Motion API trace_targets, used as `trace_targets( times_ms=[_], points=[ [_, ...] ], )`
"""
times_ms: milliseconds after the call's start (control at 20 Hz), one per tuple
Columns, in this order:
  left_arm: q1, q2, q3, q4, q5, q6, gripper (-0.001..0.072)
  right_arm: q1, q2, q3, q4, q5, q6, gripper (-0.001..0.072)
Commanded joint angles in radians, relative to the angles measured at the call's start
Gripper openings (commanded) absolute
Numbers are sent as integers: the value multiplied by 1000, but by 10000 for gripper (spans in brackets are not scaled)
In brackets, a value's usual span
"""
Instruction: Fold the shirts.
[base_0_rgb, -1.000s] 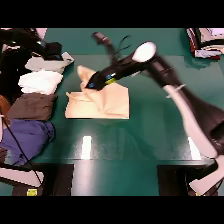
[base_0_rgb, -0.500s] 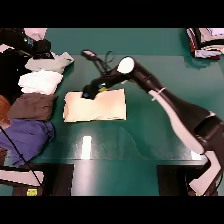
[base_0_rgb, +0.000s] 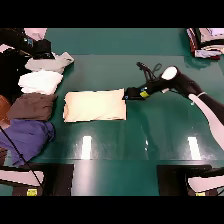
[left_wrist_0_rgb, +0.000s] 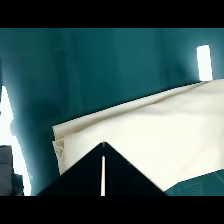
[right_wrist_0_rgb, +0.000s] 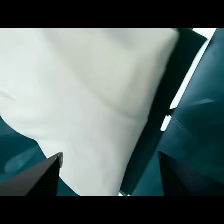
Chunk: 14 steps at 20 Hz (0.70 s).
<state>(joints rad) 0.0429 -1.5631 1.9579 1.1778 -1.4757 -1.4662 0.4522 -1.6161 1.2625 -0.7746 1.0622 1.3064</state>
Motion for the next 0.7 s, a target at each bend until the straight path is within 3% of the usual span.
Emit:
trace_targets(
  times_ms=[0,200,250,350,450,650],
  points=[
    [0,0,0,-12,8,1,21,-27,-39,-105,163,-69,-36,676],
    [0,0,0,-12,10,7,21,75,-199,29,279,-61,-62,672],
    [0,0,0,-12,10,8,21,102,-237,75,286,-56,-62,601],
    [0,0,0,-12,9,7,21,148,-288,150,280,-52,-63,359],
    [0,0,0,-46,4,8,21,171,-310,204,258,-35,-78,14],
    [0,1,0,-153,2,26,20,145,-262,232,200,-30,-75,12]
  ],
)
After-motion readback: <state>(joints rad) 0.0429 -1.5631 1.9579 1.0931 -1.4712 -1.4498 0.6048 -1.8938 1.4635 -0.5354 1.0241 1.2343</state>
